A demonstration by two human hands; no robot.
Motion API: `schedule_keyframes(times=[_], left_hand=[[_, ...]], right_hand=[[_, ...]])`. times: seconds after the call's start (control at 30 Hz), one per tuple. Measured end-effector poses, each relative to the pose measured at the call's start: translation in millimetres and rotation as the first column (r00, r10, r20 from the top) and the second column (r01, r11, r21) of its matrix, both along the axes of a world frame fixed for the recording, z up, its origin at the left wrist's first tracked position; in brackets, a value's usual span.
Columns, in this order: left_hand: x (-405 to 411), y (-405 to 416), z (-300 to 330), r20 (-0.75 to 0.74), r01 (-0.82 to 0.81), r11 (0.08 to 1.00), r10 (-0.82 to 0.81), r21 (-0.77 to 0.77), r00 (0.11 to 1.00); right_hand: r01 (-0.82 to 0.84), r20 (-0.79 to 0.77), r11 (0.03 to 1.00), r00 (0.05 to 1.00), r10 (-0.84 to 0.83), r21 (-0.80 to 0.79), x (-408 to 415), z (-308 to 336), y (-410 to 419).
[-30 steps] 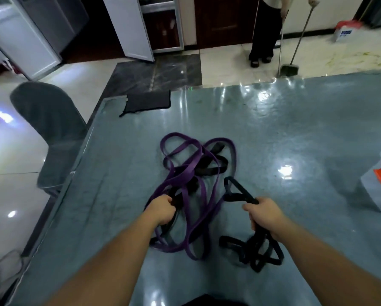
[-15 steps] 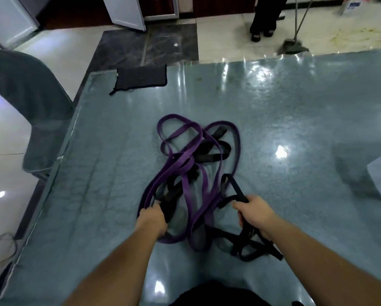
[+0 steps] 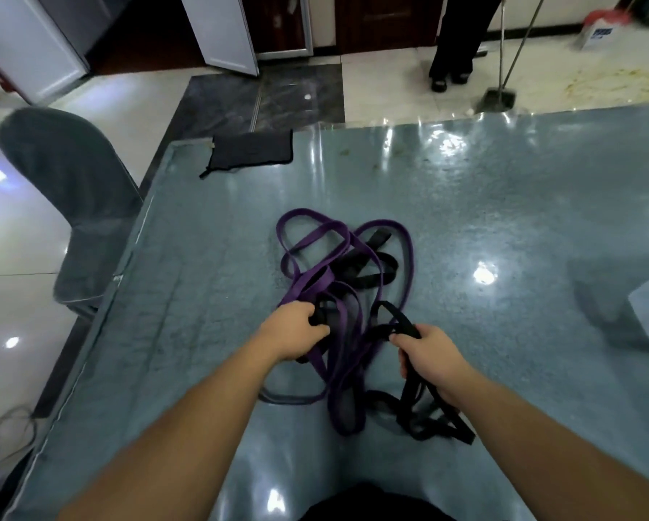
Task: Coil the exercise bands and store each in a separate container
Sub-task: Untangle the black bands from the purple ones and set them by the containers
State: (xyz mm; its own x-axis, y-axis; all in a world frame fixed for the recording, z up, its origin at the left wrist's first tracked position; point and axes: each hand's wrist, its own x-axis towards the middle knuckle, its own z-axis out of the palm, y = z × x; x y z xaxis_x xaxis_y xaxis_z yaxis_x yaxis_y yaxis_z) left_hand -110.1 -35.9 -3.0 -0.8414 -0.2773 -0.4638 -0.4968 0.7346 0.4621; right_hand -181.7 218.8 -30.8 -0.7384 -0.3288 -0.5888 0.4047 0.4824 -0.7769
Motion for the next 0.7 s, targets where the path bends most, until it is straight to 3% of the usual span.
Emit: schedule_keyframes(times=[0.17,0.3,0.4,0.53,0.7], left_hand=[[-17,4,56,-0.178,-0.095,0.941,0.159,0.325,0.971],[-20,14,80,-0.195,-0.076,0.819,0.225,0.569,0.955],[-20,26,93,-0.200,-0.021,0.772,0.191,0.635,0.961],[-25,46,107,-0.239,-0.003,0.738,0.222,0.675,0.945],[-19,52,121,-0.296,0.046,0.702,0.238,0.711,0.925]], right_hand=[[0.004,-0.087,0.993,0.996,-0.014,-0.115,-2,33,-8],[0.072,-0.219,0.973,0.968,-0.121,-0.220,0,67,-17],[0.123,-0.189,0.925,0.961,-0.201,-0.360,1,92,-25],[0.024,-0.129,0.927,0.989,-0.077,-0.375,1,111,-31],[0.108,-0.086,0.870,0.982,-0.169,-0.481,-6,125,-30]])
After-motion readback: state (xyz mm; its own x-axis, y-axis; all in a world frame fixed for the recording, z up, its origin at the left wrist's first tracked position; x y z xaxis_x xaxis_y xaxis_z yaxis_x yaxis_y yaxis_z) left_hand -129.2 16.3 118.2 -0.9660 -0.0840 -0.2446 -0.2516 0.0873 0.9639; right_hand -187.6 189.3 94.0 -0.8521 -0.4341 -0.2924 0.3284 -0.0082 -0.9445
